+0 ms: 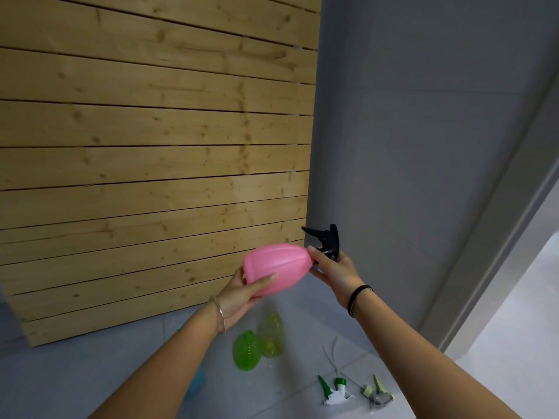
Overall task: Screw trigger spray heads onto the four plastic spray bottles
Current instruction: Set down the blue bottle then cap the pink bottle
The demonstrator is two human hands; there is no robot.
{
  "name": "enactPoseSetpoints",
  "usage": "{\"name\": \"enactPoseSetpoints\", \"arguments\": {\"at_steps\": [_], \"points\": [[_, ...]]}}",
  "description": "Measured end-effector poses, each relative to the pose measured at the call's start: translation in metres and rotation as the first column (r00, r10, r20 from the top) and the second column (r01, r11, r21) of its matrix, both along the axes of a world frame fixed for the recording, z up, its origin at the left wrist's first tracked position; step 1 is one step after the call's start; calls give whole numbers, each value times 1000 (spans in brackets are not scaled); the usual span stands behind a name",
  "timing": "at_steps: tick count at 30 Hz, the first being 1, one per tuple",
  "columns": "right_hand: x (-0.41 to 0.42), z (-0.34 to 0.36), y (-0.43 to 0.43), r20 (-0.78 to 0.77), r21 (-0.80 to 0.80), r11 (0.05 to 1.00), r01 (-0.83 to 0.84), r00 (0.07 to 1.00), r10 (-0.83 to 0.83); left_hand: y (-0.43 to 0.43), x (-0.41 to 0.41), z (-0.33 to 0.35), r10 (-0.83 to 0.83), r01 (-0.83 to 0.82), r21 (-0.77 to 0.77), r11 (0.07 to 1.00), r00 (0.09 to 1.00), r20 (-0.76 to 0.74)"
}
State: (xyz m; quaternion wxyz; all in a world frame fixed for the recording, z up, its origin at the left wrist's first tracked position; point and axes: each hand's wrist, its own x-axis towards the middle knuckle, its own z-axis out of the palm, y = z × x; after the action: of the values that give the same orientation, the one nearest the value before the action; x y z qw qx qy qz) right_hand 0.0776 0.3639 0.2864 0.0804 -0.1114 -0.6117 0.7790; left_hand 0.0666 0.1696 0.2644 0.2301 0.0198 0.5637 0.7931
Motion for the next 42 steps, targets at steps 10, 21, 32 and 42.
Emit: {"name": "enactPoseSetpoints", "arguments": {"at_steps": [10, 21, 32, 42], "points": [[1, 0, -7, -36, 27, 998, -58, 998, 59, -2, 2, 2, 12, 2, -72, 997, 983, 186], [-3, 10, -24, -38, -103, 993, 62, 997, -66, -4, -7, 3, 330, -371, -100, 923, 899, -289], [-21, 12, -62, -17, -61, 997, 41, 999, -42, -40, -22, -3, 322, -353, -143, 924, 925, -204], [-68, 6, -92, 82, -136, 906, -400, 907, 413, -100, -52, -22, 212, -210, -43, 977, 975, 73]]}}
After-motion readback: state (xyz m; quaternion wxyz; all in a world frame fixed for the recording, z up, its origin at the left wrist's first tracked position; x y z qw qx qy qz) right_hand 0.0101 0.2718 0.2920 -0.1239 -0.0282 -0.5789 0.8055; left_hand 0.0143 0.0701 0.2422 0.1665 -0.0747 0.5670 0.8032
